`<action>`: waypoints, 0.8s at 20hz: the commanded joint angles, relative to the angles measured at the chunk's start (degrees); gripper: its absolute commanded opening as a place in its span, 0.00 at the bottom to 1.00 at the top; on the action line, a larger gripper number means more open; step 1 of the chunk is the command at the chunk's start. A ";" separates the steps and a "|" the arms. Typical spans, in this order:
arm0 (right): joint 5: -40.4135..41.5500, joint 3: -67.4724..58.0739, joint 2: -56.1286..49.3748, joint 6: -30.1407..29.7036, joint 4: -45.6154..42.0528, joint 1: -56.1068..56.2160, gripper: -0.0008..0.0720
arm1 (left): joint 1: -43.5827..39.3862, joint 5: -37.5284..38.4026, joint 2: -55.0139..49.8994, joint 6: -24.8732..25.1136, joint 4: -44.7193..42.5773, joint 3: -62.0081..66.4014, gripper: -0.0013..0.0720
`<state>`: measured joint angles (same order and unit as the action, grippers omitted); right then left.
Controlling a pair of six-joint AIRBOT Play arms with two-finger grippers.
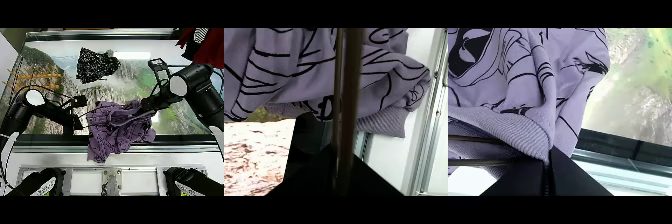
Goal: Fold the clothes and pants, and hang the long-sleeved shirts on hangers.
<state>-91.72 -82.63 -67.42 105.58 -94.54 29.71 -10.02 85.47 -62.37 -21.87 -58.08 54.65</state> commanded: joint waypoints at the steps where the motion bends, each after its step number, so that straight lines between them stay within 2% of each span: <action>1: -1.77 -0.44 1.40 -0.61 -1.68 0.04 0.03 | -0.07 -0.20 -0.02 -0.31 0.26 -0.02 0.04; 7: -4.26 -0.44 2.29 -0.59 -4.44 -0.02 0.03 | -0.04 0.20 -0.02 -1.16 0.09 -0.02 0.04; 16: -2.54 -0.44 2.29 0.74 -7.87 0.00 0.03 | -0.04 1.53 -0.02 -1.51 -0.79 -0.02 0.04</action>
<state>-95.57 -83.00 -65.17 105.67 -101.32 29.69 -10.09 86.70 -62.35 -23.33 -58.50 54.68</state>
